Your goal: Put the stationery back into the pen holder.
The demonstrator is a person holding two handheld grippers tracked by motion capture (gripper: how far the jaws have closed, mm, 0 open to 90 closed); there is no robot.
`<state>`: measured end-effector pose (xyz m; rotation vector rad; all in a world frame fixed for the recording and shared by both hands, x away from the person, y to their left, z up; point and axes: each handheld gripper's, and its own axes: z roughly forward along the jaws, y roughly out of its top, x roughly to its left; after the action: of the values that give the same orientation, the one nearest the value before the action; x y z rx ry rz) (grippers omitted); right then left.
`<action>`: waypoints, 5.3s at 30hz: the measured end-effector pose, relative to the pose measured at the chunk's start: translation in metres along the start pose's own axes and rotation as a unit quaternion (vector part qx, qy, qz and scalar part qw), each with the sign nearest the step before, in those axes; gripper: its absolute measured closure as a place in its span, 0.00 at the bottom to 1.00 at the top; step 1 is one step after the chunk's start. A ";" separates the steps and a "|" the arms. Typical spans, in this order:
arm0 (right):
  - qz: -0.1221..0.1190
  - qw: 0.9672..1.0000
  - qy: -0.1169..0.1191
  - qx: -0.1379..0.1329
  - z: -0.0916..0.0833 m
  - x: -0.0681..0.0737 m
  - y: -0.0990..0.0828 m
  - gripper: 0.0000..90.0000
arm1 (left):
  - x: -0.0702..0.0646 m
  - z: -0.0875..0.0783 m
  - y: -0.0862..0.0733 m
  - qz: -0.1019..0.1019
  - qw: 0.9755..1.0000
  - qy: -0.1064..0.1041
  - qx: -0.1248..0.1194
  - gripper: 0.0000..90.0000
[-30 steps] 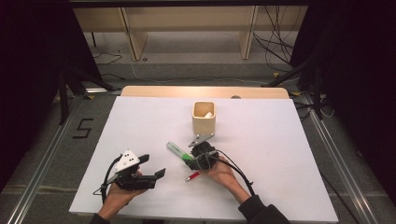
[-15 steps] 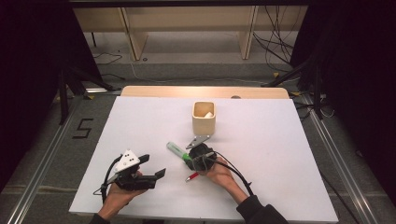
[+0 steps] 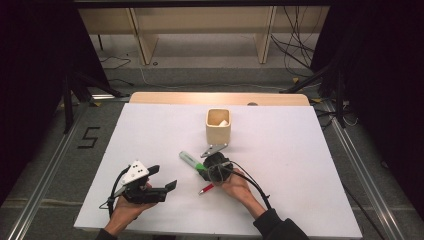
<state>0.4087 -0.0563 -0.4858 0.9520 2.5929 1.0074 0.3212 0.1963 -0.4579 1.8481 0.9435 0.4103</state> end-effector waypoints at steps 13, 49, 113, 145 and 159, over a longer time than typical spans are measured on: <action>0.020 0.998 0.025 -0.045 -0.027 -0.010 0.004 0.75 | 0.001 0.000 0.000 -0.002 1.000 0.003 -0.001 0.17; -0.142 0.983 -0.014 -0.117 -0.131 0.029 -0.061 0.75 | 0.008 -0.011 0.019 -0.008 1.000 -0.006 -0.004 0.18; -0.578 0.783 -0.206 -0.100 -0.107 0.100 -0.098 0.75 | -0.081 0.060 0.084 0.279 0.879 -0.214 0.322 0.41; -0.600 0.771 -0.191 -0.095 -0.102 0.106 -0.102 0.75 | -0.091 0.080 0.080 0.321 0.827 -0.258 0.382 0.72; -0.614 0.761 -0.186 -0.099 -0.101 0.108 -0.105 0.75 | -0.088 0.083 0.081 0.309 0.809 -0.292 0.405 0.84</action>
<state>0.2332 -0.1004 -0.4754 -0.5857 1.9826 0.5468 0.3522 0.0614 -0.4138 2.8285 0.0115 -0.2617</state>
